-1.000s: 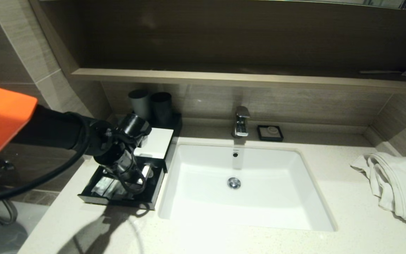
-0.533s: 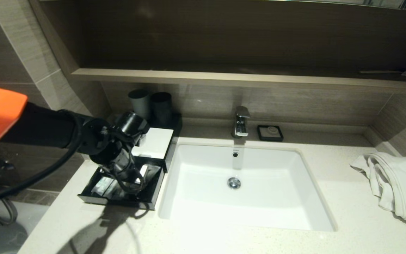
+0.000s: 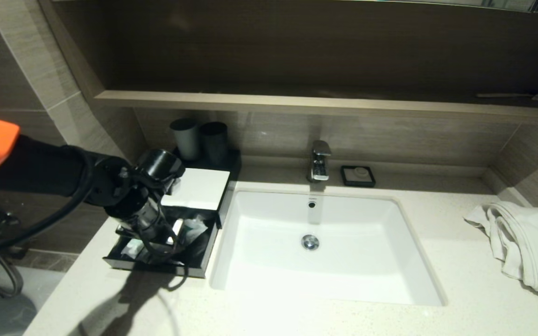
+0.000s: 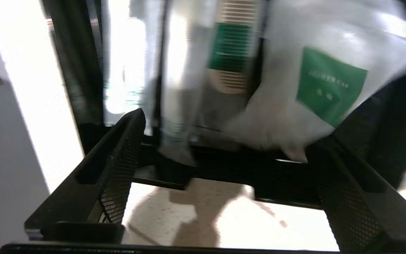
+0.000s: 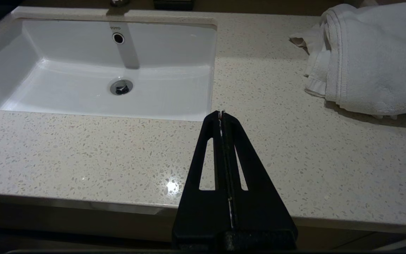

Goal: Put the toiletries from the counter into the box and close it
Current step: Place the bathroom toiletry into the drawer

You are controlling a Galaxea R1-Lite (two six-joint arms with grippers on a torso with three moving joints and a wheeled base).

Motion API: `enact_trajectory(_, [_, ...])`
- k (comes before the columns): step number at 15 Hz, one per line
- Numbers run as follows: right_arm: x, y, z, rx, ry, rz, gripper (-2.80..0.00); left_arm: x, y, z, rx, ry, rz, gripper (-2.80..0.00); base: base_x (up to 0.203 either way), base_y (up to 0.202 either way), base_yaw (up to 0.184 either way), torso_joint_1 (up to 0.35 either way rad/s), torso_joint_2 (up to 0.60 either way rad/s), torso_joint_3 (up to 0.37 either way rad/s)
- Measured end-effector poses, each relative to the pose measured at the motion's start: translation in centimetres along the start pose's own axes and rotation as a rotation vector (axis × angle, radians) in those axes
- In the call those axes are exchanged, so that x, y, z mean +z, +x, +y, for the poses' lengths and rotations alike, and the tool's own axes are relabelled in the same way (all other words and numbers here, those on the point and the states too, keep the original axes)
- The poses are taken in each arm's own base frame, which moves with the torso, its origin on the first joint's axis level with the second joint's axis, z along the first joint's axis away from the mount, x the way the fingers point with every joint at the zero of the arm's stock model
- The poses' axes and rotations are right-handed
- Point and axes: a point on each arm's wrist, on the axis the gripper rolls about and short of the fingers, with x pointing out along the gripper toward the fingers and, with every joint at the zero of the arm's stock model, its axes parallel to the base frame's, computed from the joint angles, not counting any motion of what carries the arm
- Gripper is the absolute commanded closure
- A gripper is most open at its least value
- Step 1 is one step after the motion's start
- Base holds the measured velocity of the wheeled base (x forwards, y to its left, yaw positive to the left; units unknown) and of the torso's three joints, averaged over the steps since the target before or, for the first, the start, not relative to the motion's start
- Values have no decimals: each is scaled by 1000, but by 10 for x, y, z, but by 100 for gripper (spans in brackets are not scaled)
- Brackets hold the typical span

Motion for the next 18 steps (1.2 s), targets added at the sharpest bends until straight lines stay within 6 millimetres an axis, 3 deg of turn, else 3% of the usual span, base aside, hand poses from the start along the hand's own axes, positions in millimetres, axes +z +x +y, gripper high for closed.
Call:
enact_trajectory(7, [0, 0, 0, 0, 0, 0, 0, 2, 2, 10, 59, -30, -6, -280, 0, 0, 0, 0, 0, 0])
enact_trajectory(18, [0, 0, 0, 0, 0, 0, 0, -3, -13, 9, 44, -32, -35, -280, 0, 0, 0, 0, 0, 0])
